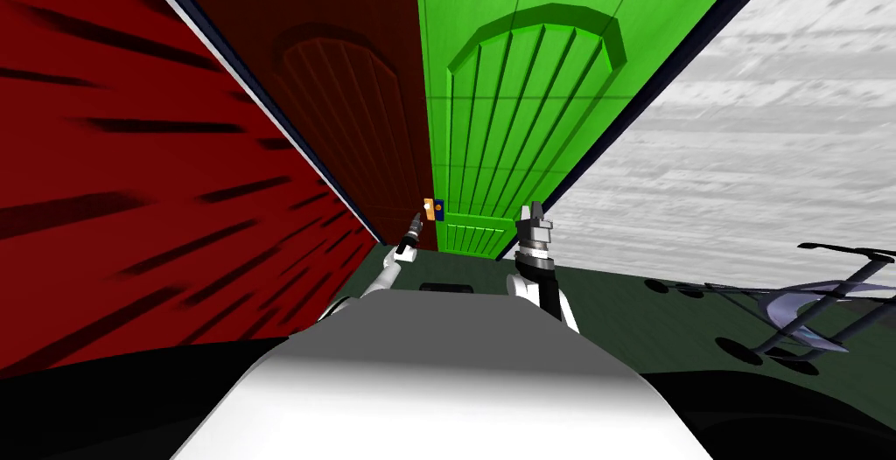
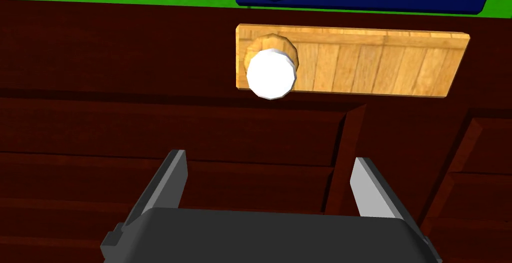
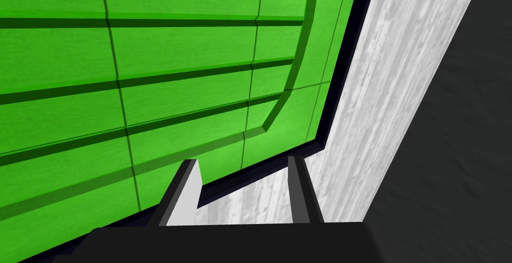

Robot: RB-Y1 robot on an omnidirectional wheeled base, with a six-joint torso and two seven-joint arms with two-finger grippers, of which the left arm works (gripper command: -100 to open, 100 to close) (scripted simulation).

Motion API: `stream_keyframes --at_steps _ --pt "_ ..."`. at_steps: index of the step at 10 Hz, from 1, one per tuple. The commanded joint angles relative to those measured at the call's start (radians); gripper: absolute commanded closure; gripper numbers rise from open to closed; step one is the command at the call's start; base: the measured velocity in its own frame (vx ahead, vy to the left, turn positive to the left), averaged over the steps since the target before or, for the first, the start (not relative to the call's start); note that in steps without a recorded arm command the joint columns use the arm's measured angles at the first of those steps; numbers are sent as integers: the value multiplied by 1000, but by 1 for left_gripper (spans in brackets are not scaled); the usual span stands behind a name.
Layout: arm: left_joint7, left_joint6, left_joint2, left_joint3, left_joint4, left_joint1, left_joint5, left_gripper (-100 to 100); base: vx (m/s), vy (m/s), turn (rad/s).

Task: Pull the door open

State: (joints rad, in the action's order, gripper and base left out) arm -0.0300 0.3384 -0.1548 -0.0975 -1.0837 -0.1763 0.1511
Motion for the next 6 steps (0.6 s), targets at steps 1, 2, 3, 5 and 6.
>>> stream_keyframes --at_steps 1,2,3,5,6 --pt "-9 3 -28 20 15 14 7 -100 -33 7 56" --pt "-12 5 -37 26 20 18 10 -100 -66 30 62" --pt "-22 9 -66 46 36 30 18 -100 -82 36 34" --pt "-29 12 -84 58 46 37 23 -100 -68 17 13" --pt "-36 15 -104 71 57 44 29 -100 -24 9 -1"
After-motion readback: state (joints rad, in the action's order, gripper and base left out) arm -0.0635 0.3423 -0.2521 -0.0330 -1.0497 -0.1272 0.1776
